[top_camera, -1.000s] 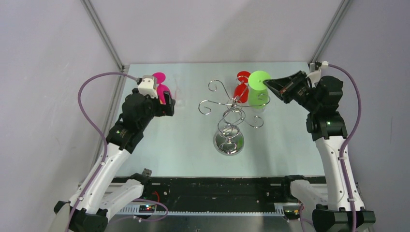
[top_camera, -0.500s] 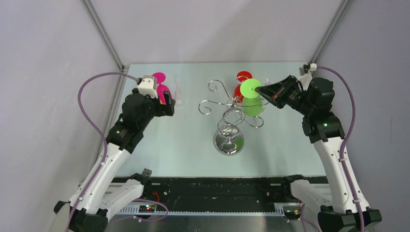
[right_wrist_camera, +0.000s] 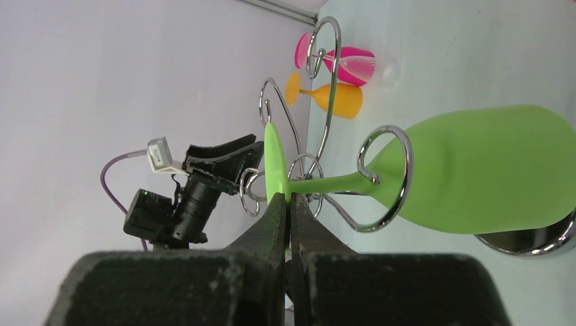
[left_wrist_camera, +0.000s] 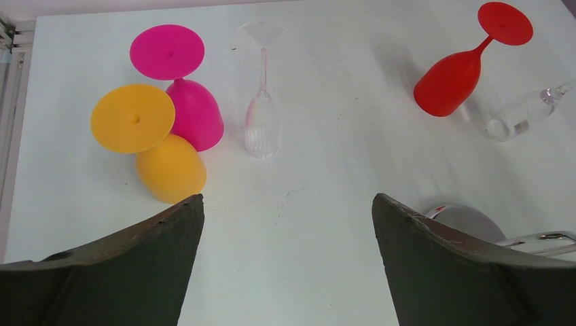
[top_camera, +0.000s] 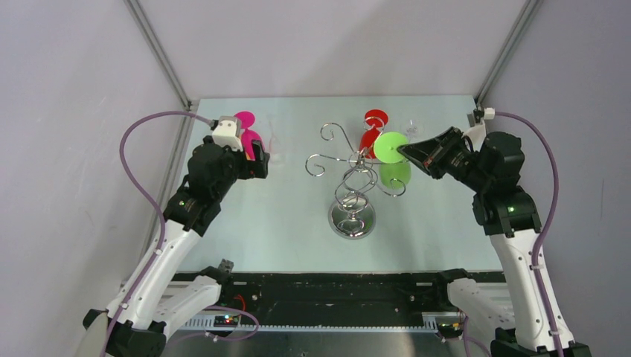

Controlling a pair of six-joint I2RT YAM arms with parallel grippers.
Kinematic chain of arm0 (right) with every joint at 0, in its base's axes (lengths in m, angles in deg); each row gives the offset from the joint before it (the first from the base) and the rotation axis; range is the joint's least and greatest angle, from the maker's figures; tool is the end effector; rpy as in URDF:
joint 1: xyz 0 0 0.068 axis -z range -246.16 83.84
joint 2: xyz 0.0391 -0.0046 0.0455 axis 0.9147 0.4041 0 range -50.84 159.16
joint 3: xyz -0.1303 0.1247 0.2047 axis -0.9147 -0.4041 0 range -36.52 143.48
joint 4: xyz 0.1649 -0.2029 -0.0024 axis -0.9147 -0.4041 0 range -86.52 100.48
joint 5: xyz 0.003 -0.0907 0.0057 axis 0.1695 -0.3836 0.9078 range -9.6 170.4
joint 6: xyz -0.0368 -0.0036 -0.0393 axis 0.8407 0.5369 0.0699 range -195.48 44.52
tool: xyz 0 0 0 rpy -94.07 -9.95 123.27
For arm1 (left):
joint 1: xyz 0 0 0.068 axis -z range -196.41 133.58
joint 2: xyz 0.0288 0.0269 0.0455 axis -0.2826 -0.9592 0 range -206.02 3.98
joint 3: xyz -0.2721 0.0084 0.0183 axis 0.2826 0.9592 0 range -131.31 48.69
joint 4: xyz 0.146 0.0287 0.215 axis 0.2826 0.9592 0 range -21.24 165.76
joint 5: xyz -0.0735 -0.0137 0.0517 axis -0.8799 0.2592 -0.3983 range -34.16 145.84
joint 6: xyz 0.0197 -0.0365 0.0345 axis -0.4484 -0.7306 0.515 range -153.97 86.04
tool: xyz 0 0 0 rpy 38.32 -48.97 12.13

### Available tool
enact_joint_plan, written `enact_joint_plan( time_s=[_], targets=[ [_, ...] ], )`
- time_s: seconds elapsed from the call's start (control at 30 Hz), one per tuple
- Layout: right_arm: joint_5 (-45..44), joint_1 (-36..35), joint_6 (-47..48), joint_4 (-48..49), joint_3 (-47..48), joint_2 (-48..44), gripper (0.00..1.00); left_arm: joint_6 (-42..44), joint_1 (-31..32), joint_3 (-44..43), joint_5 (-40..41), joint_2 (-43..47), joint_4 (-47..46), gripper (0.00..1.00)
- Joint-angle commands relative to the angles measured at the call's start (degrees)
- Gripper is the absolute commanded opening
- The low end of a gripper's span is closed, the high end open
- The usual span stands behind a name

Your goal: Place the wine glass upside down on the wine glass rack

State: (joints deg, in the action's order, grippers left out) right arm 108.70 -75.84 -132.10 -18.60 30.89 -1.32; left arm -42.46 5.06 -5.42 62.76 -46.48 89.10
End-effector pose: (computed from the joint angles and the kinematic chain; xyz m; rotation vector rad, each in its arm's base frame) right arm 0.1614 0.0447 0.4262 0.3925 1.8842 1.2444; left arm 0.1852 -0.0682 0.3611 0.1275 1.8630 -0.2501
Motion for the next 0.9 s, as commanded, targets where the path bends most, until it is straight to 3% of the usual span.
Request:
enact_joint_plan(
  time_s=[0.0, 0.47, 0.87],
  targets=[
    [-1.12, 0.58, 1.86, -2.26, 2.68, -2.74, 0.0, 0.81, 0.3, 0.63, 0.99, 0.75, -1.33, 0.98],
    [0.15, 8.32, 2.72, -5.2, 2.63, -5.1, 0.0, 0.63, 0.33, 0.66, 0.72, 0.51, -1.32, 0.99],
    [-1.03, 9.14, 2.16, -1.36, 1.59, -1.37, 0.0, 0.84, 0.33, 0.68, 0.91, 0.62, -1.29, 0.99]
  ],
)
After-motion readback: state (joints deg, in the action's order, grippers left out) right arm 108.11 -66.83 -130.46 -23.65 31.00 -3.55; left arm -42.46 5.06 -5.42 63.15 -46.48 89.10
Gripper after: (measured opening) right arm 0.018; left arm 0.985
